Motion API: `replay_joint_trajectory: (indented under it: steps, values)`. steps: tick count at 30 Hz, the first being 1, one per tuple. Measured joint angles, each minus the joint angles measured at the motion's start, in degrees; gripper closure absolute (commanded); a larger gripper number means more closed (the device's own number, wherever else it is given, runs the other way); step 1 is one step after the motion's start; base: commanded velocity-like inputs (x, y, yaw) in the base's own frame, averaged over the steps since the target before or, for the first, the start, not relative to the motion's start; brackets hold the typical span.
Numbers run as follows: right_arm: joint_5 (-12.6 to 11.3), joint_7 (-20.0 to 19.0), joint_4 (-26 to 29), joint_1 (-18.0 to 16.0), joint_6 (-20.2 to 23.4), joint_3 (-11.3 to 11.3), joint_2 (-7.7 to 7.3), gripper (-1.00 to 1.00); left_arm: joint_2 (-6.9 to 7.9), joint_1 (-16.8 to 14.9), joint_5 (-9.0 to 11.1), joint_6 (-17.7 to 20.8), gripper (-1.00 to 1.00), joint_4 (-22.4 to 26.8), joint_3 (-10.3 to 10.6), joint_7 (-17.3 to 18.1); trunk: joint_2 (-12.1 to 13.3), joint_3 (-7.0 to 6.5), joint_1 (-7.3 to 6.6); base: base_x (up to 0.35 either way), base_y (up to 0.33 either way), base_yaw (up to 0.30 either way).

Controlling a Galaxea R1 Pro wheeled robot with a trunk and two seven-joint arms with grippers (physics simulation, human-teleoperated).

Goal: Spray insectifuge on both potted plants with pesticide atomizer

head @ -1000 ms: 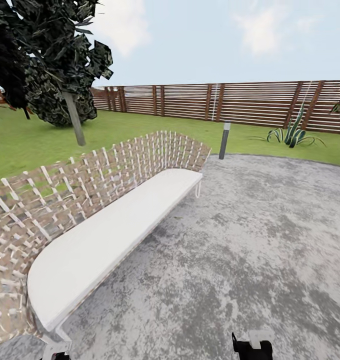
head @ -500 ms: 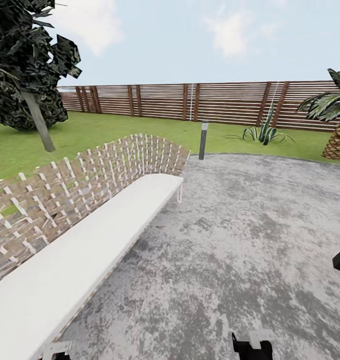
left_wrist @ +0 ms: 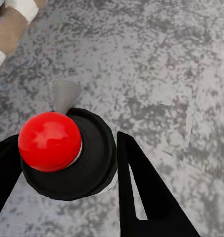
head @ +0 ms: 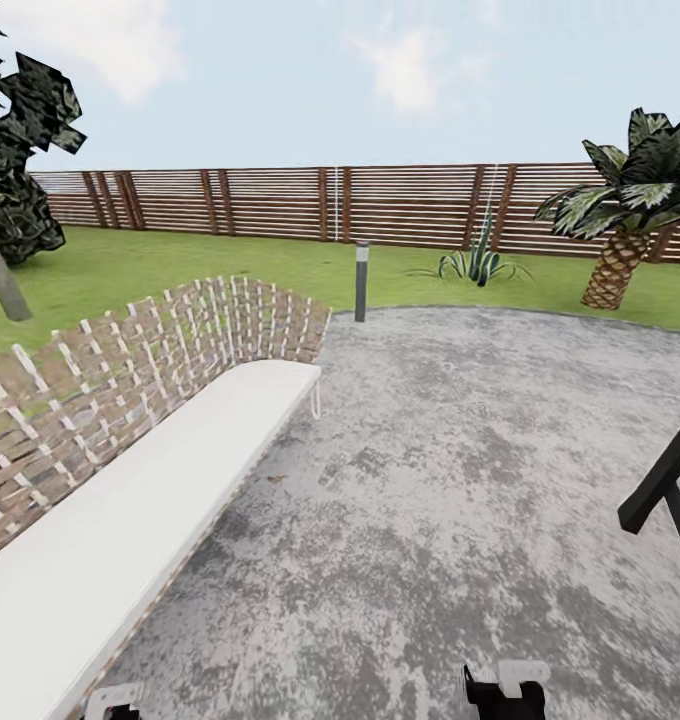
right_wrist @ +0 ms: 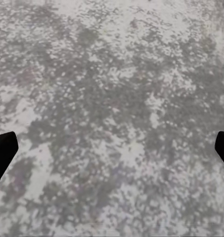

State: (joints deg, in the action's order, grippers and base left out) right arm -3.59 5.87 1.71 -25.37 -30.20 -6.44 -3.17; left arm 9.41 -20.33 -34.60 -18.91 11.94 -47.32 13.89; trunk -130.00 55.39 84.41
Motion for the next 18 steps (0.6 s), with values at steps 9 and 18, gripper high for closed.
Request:
replay_joint_trajectory:
  steps: [9, 18]
  values:
    - [0.00, -0.01, 0.01, 0.01, 0.03, 0.00, 0.00, -1.00, 0.03, -0.01, 0.26, 0.00, 1.00, 0.01, -0.05, 0.00, 0.00, 0.00, 0.00, 0.320, -0.109, -0.264]
    - [0.00, -0.01, 0.00, 0.00, 0.02, 0.00, 0.01, -1.00, 0.08, 0.04, 0.34, 0.00, 1.00, 0.02, -0.09, 0.01, 0.00, 0.00, 0.00, 0.338, -0.005, -0.178]
